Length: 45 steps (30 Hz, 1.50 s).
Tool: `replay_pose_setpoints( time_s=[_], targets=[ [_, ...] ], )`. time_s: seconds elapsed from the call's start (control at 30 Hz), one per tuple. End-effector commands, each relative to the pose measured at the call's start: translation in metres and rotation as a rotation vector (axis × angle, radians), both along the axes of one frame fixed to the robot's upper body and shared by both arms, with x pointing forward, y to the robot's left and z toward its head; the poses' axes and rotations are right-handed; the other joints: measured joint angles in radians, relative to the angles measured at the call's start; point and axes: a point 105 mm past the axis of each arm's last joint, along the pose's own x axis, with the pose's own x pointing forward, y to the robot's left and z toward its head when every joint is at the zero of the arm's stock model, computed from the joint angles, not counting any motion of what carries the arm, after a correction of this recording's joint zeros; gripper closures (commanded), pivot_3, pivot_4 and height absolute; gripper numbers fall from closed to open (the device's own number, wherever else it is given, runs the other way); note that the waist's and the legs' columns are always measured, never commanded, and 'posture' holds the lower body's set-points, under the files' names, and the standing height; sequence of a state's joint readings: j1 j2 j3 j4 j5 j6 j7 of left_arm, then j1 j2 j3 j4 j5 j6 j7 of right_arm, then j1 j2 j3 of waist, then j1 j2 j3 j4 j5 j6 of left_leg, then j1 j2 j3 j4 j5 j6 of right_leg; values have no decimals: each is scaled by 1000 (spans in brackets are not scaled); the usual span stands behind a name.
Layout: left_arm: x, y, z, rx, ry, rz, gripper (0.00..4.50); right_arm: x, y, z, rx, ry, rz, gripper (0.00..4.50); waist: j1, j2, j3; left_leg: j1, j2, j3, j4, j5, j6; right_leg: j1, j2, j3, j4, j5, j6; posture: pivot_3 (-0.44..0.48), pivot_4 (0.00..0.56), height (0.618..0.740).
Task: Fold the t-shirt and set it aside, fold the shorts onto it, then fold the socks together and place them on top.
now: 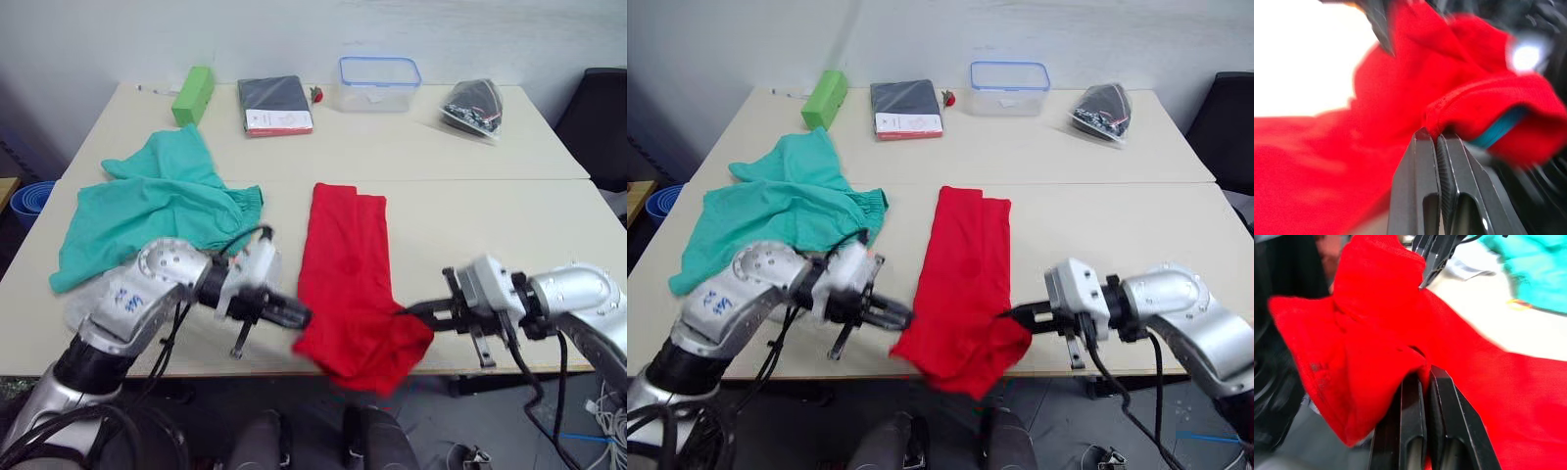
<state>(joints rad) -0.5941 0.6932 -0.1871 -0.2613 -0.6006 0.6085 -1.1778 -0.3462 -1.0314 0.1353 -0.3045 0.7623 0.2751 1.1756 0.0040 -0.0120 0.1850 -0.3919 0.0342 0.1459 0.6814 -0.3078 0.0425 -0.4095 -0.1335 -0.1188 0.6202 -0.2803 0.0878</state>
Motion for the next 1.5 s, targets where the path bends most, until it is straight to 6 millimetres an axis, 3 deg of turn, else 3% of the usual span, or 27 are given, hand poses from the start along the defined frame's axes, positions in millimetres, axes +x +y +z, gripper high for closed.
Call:
replay_pose_setpoints(
  time_s=[0.03, 0.23, 0.33, 0.5, 0.6, 0.67, 0.77, 0.97, 1.03, 1.1, 1.17, 1.27, 1.33, 1.43, 1.5],
  targets=[
    [43, 6, 19, -122, 68, 220, 4500, 40, -8, 21, 104, 54, -178, 4482, -2, 0, 0, 0, 0, 0, 0, 0, 0, 0, 0, 0, 0, 0, 0, 0, 150, 740],
    [121, 15, 36, -298, 192, 552, 4500, 130, -15, 37, 179, 129, -559, 4482, -10, 0, 0, -5, -1, 2, 1, 3, 0, -6, 2, -2, 4, 0, 1, 0, 150, 740],
    [150, 10, 33, -294, 190, 664, 4500, 171, -18, 35, 183, 160, -758, 4482, -9, 0, 0, -11, -4, 3, 1, 6, 1, -12, 2, -5, 8, 1, 2, 0, 150, 740],
    [183, 3, 15, -250, 223, 826, 4500, 202, -22, 9, 50, 169, -941, 4482, -7, 0, 0, -18, -6, 4, 0, 7, 2, -17, 4, -11, 10, 3, 5, 0, 150, 740],
    [190, 0, 3, -228, 266, 874, 4500, 206, -23, -6, 9, 253, -991, 4482, -10, 0, 0, -23, -8, 4, 0, 7, 4, -20, 4, -11, 8, 4, 7, 0, 150, 740],
    [191, -3, -3, -210, 275, 875, 4500, 207, -24, -10, 4, 272, -1005, 3964, -15, 0, 0, -24, -8, 4, 0, 7, 5, -21, 4, -11, 7, 4, 7, 0, 150, 740],
    [192, -2, -12, -175, 285, 896, 3845, 209, -29, -10, 33, 319, -1050, 3107, -20, 0, 0, -25, -8, 3, 0, 7, 4, -21, 4, -12, 7, 4, 7, 0, 150, 740],
    [202, 26, 5, -294, 321, 1014, 1915, 207, -44, 21, 156, 348, -1063, 936, -35, 0, 0, -24, -8, 3, 0, 9, 5, -21, 4, -11, 8, 5, 8, 0, 150, 740],
    [200, 35, 19, -334, 295, 990, 1299, 201, -48, 37, 162, 242, -1010, 241, -38, 0, 0, -24, -7, 3, 0, 9, 4, -22, 4, -11, 8, 5, 8, 0, 150, 740],
    [190, 36, 35, -344, 216, 881, 656, 188, -46, 49, 107, 60, -898, 198, -37, 0, 0, -24, -7, 3, -1, 9, 4, -22, 4, -11, 8, 5, 8, 0, 150, 740],
    [166, 31, 37, -258, 66, 714, 20, 165, -36, 52, 56, -76, -760, 198, -38, 0, 0, -23, -7, 4, -2, 8, 2, -22, 5, -11, 8, 5, 8, 0, 150, 740],
    [115, 22, 9, -24, -184, 438, 20, 121, -15, 34, -80, -290, -506, 198, -36, 1, 0, -18, -8, 6, -7, 7, 0, -21, 6, -9, 7, 4, 8, 0, 150, 740],
    [82, 18, -12, 75, -237, 276, 20, 96, -5, 14, -171, -387, -370, 198, -34, 1, 0, -14, -8, 9, -11, 6, -1, -19, 7, -8, 7, 4, 7, 0, 150, 740],
    [61, 17, -42, 233, -378, 161, 20, 72, 4, -14, -266, -505, -208, 198, -31, 0, 1, -15, -6, 11, -8, 7, -1, -20, 8, -7, 6, 3, 6, 0, 150, 740],
    [60, 15, -53, 294, -468, 130, 20, 67, 6, -27, -302, -563, -160, 198, -30, 0, 1, -15, -6, 11, -5, 7, 0, -19, 7, -6, 2, 3, 6, 0, 150, 740]
  ],
)
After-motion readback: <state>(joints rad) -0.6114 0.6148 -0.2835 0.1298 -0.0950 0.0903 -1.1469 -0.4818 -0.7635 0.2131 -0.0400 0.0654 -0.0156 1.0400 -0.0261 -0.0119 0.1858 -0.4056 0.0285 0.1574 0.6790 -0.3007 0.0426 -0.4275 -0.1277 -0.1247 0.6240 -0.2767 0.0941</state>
